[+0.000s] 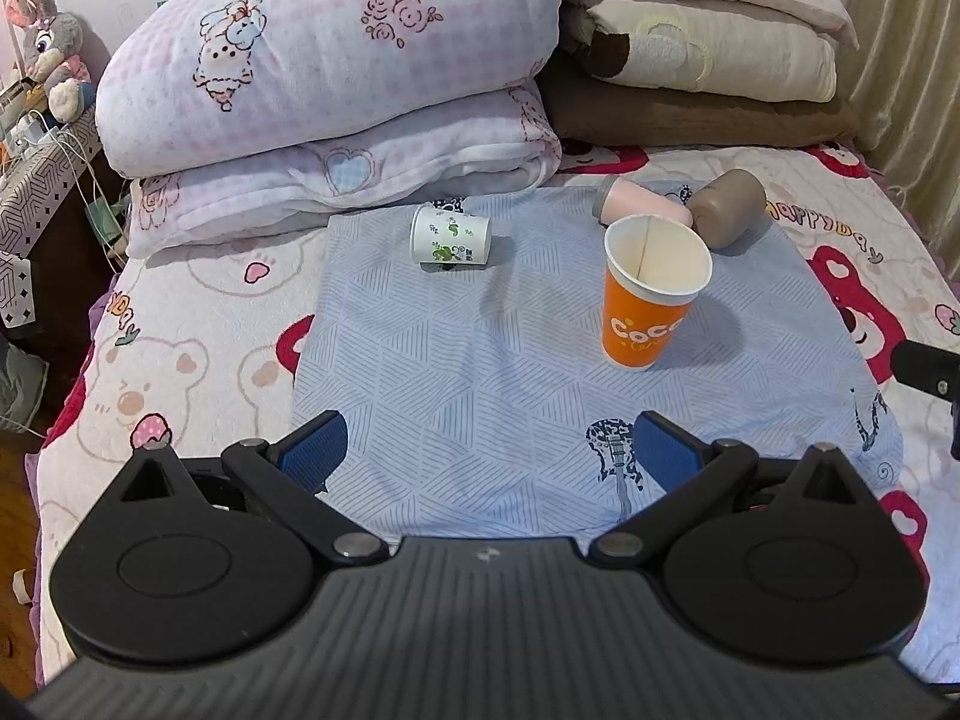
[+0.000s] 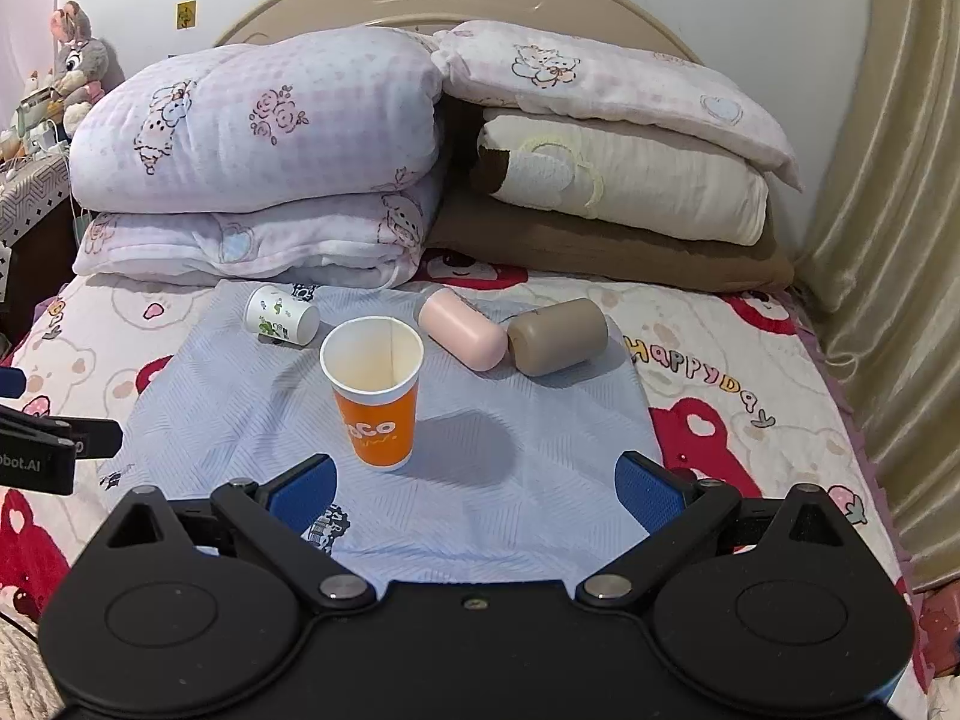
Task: Flip cup upright
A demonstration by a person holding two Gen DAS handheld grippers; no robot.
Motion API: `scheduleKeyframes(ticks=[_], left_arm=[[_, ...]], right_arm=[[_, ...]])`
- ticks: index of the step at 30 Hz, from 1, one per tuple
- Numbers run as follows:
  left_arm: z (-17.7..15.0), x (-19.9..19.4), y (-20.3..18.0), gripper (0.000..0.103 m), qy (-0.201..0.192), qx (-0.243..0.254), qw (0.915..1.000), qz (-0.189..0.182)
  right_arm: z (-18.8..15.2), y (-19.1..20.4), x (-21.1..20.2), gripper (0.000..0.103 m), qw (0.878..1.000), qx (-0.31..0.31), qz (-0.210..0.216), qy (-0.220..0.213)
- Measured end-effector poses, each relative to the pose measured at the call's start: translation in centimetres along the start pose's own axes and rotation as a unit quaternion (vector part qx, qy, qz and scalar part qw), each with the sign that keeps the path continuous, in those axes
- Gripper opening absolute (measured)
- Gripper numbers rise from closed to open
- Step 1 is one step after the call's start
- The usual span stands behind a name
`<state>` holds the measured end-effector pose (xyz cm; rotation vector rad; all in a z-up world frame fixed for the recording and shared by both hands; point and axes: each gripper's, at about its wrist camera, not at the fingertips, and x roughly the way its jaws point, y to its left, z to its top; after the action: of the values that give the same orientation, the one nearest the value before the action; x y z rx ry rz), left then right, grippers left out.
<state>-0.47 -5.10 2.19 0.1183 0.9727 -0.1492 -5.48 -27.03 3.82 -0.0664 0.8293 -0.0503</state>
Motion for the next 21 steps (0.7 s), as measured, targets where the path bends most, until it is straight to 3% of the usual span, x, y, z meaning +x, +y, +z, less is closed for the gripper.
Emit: scheduleKeyframes(ticks=[17, 21], left_arm=[[0.49, 0.81, 0.23, 0.103, 0.014, -0.010, 0.9998, 0.005], [0.50, 0.84, 0.32, 0.103, 0.015, -0.010, 0.9998, 0.005]], right_arm=[[0.27, -0.47, 1.00, 0.101, 1.000, 0.025, 0.005, 0.017], [0.16, -0.07, 0.75, 0.101, 1.000, 0.013, -0.010, 0.016]])
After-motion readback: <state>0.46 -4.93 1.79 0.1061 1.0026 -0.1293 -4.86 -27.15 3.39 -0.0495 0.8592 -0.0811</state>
